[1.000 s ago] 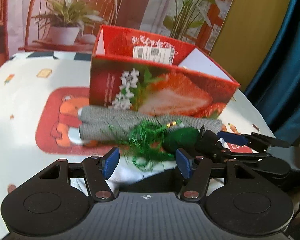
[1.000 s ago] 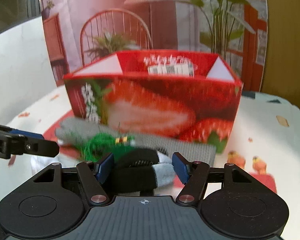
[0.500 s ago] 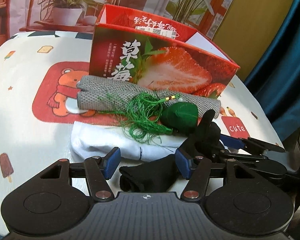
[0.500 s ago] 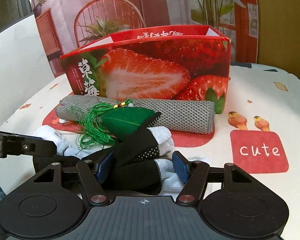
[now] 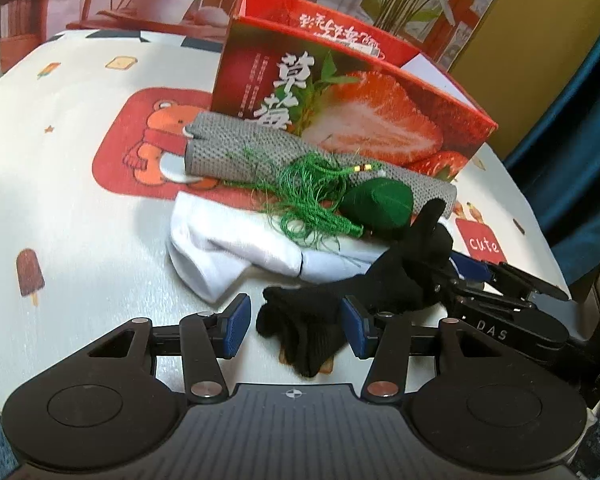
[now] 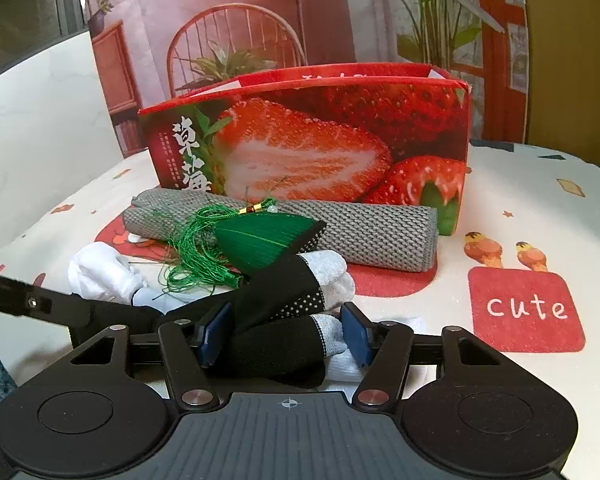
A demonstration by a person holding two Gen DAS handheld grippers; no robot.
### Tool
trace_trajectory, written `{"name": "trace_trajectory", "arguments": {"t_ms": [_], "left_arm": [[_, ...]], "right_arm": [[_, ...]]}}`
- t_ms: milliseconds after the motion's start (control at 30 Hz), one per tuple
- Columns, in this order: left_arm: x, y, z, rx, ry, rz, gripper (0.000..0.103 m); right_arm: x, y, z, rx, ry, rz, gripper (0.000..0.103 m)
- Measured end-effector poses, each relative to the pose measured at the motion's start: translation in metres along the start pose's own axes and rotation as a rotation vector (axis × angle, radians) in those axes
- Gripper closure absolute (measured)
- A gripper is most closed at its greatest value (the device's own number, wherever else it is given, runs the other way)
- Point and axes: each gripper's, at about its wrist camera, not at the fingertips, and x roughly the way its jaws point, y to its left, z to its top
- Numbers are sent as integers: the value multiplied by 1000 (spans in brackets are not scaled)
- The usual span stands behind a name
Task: Organize soft objects
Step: 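Close the left gripper on the black glove while the right gripper grips its cuff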
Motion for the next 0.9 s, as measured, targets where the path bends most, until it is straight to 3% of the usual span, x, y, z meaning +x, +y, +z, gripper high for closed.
{"name": "trace_trajectory", "arguments": {"t_ms": [233, 300, 400, 900], "left_arm": [[15, -12, -3, 46, 28, 4, 51], [20, -9, -5, 22, 38, 2, 65], [22, -5, -6, 4, 35, -2, 71], [25, -8, -8, 47, 31, 21, 71]], "right_arm": [[-2, -4, -3, 6, -18, 24, 48], [-2, -6, -3, 14, -21, 32, 48], [-3, -10, -3, 33, -25, 44, 49], [-8, -21, -2, 100, -118, 69, 48]]}}
